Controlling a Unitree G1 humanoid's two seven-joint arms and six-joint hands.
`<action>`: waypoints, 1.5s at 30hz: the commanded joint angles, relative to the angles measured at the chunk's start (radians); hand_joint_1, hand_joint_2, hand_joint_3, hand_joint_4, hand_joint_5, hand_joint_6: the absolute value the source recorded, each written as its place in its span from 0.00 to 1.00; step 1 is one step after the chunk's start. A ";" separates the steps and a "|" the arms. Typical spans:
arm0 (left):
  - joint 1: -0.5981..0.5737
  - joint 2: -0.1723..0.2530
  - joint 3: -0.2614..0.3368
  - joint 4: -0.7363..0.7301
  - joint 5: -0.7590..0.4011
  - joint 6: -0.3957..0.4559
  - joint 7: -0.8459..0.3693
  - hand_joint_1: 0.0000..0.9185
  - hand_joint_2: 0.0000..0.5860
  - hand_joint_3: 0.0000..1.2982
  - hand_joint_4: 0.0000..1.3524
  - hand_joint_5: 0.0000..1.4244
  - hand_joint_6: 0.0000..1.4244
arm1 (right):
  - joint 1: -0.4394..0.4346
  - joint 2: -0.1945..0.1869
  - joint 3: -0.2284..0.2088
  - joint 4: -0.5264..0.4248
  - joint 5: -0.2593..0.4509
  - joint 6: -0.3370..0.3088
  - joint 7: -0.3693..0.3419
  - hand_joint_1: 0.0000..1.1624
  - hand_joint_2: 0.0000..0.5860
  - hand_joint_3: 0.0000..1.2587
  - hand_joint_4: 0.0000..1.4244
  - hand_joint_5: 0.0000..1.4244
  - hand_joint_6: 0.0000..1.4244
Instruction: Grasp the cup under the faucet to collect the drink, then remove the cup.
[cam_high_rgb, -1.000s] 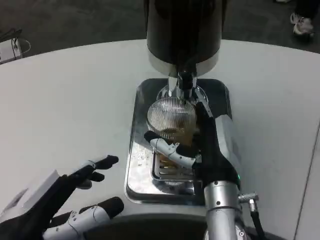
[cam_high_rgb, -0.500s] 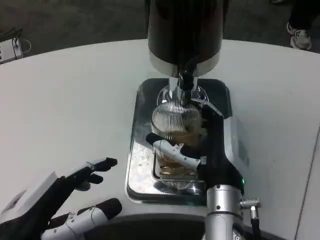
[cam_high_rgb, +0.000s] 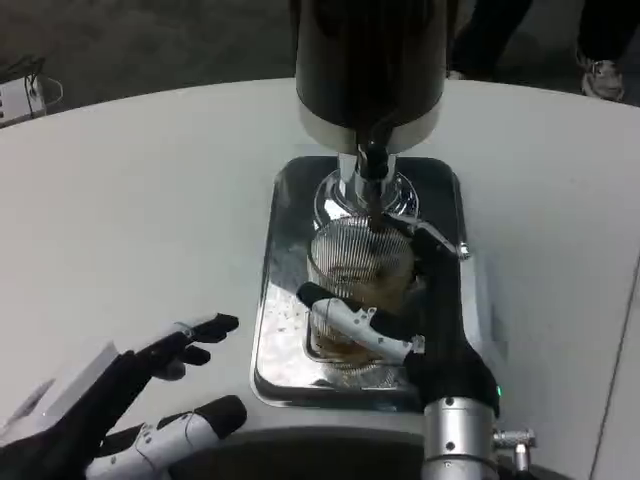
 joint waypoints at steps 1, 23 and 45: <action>-0.012 -0.008 -0.011 0.015 -0.006 -0.020 0.006 0.00 0.09 0.17 0.14 0.18 0.20 | 0.057 -0.001 0.020 -0.094 -0.001 -0.020 0.044 0.83 0.38 0.82 0.90 1.00 1.00; -0.059 -0.039 -0.059 -0.025 0.067 -0.043 0.053 0.00 0.10 0.17 0.13 0.17 0.20 | 0.447 -0.145 -0.027 -0.686 0.119 -0.016 0.400 0.84 0.39 0.86 0.94 1.00 1.00; 0.002 0.040 -0.096 -0.350 0.363 -0.016 -0.067 0.00 0.11 0.00 0.00 0.00 0.01 | 0.652 -0.446 -0.400 -1.061 0.405 -0.107 0.768 0.83 0.38 0.87 0.94 1.00 1.00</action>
